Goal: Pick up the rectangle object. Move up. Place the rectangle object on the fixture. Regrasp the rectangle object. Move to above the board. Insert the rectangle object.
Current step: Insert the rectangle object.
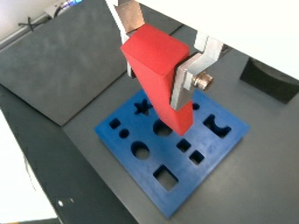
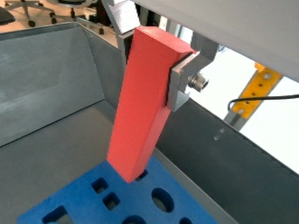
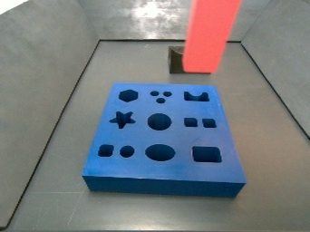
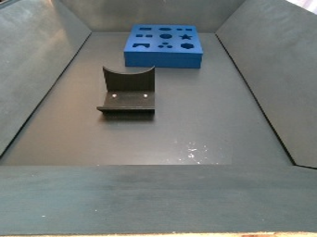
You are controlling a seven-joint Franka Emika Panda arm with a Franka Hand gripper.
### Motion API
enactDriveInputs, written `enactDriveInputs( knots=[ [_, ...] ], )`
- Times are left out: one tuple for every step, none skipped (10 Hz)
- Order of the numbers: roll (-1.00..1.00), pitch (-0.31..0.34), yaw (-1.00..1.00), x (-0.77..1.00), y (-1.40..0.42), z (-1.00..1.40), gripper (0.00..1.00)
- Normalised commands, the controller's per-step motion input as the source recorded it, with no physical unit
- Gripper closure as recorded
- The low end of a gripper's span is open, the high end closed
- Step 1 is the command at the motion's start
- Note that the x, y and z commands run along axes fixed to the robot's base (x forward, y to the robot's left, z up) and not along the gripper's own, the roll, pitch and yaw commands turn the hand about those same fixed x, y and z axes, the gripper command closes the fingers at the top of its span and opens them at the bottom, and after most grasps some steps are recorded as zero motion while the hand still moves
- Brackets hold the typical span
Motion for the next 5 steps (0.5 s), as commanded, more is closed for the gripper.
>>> enactDriveInputs(
  knots=[
    [-0.47, 0.003, 0.0, 0.44, -0.15, -0.22, 1.0],
    [-0.55, 0.023, 0.0, 0.37, -0.18, -0.24, 1.0],
    [-0.68, 0.031, 0.01, 0.28, -0.18, -0.21, 1.0],
    [-0.75, 0.131, 0.07, 0.31, -0.15, -0.26, 1.0],
    [-0.77, 0.109, 0.05, 0.26, -0.11, -0.26, 1.0]
  ],
)
